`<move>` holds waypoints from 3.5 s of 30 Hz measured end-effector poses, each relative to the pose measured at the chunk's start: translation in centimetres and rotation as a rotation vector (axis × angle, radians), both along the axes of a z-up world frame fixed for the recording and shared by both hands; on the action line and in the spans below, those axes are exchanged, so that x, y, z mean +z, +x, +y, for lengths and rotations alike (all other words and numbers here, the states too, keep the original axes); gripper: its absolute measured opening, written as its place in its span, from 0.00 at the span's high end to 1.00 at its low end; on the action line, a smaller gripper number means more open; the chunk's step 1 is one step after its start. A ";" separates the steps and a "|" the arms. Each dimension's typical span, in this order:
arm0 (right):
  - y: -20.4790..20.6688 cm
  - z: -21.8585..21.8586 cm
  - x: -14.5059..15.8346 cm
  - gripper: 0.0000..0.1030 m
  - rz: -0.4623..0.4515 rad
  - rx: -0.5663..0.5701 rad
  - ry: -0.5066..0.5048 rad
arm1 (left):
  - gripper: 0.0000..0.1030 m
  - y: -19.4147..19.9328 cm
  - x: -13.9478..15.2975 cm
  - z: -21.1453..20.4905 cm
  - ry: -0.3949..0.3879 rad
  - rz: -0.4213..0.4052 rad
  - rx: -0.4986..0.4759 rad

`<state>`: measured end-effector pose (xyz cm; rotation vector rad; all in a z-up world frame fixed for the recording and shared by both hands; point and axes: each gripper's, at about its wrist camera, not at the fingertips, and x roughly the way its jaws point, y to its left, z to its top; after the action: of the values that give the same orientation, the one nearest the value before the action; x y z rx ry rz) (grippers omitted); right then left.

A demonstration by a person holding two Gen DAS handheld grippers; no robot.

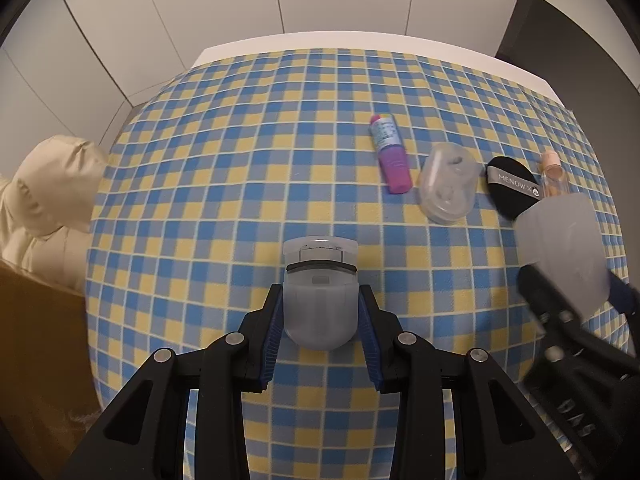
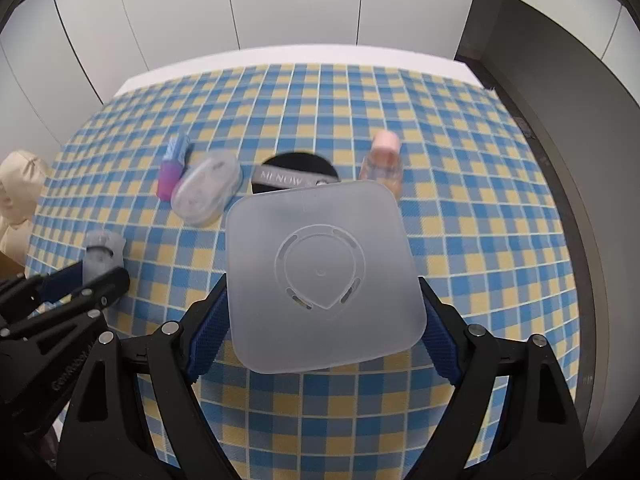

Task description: Organize objects

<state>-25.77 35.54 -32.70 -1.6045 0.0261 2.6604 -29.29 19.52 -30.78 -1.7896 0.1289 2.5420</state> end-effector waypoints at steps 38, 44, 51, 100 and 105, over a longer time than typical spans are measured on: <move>5.2 -2.5 27.7 0.16 0.325 0.060 0.001 | 0.66 5.1 26.2 -1.6 0.088 0.306 -0.006; 6.5 -2.5 32.0 0.16 0.365 0.053 0.006 | 0.66 6.9 31.2 -2.1 0.053 0.384 -0.009; 8.5 -3.0 36.6 0.16 0.412 0.073 0.028 | 0.66 9.7 36.0 -2.4 0.085 0.460 -0.013; 18.5 -1.2 39.7 0.16 0.437 0.046 0.038 | 0.66 20.2 39.8 -2.1 0.118 0.530 -0.012; 21.0 -1.0 38.7 0.16 0.445 0.053 0.054 | 0.66 23.0 39.4 -2.0 0.129 0.539 -0.030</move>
<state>-4.80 34.49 6.04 -0.9824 -0.0760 2.9694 -6.32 17.55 8.65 -1.0164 0.0006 2.8618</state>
